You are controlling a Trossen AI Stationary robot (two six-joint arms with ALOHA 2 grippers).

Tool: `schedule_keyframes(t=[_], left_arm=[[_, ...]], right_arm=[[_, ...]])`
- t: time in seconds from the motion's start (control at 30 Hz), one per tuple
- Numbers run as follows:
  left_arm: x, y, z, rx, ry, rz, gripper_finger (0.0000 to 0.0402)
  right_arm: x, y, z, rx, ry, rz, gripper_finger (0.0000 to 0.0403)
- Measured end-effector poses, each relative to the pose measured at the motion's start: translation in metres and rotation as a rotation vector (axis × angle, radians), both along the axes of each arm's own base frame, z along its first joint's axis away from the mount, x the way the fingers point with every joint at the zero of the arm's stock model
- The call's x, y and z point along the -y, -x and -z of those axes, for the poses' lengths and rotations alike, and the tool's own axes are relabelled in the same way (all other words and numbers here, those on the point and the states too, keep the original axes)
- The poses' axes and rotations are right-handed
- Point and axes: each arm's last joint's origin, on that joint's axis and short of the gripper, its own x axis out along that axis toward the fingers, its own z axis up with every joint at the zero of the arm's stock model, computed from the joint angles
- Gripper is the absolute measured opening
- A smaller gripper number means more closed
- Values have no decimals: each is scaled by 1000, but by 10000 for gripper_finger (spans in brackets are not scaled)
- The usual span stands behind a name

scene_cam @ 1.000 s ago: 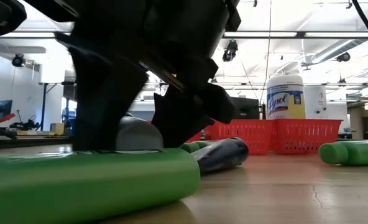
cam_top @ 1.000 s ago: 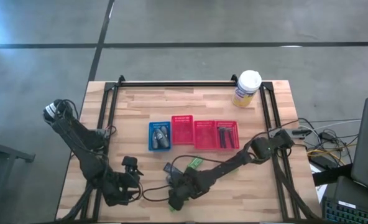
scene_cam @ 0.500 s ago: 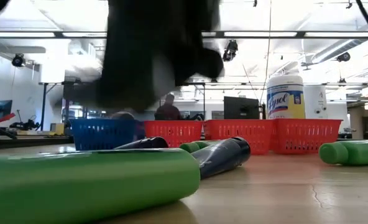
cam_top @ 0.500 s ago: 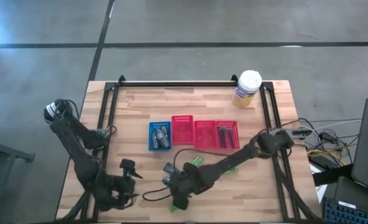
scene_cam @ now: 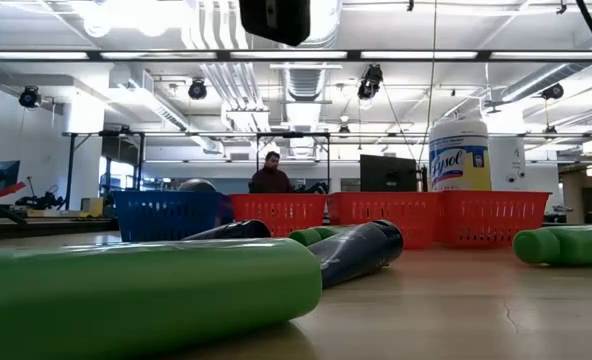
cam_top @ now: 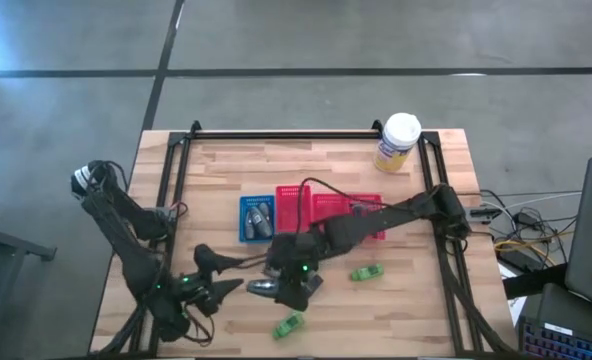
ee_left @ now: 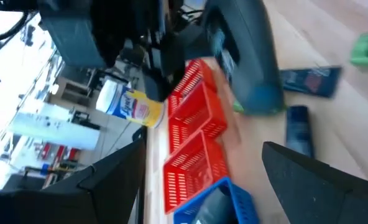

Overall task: Pick & Place Travel size toiletries
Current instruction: Put the gray deodorant into the blue bin

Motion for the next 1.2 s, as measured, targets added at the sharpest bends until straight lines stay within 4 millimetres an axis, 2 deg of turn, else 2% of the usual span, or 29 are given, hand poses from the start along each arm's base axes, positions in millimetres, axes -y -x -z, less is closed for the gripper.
schedule_keyframes(t=[0.17,0.37,0.5,0.7,0.9,1.2], left_arm=[[-5,-12,-4,11,-56,-13,328],[-3,-15,-7,20,-50,5,319],[-1,-15,-8,29,-31,8,307],[-2,-25,-14,70,13,5,302],[-7,-44,-21,104,8,21,302],[-3,-53,-21,116,6,72,275]], right_arm=[[14,-2,-1,0,-8,0,195],[21,-2,-8,26,-27,-18,195],[29,8,-17,-16,-12,-11,195],[32,12,-28,17,-16,-11,195],[37,6,-24,33,-21,7,195],[39,4,-26,57,-31,7,195]])
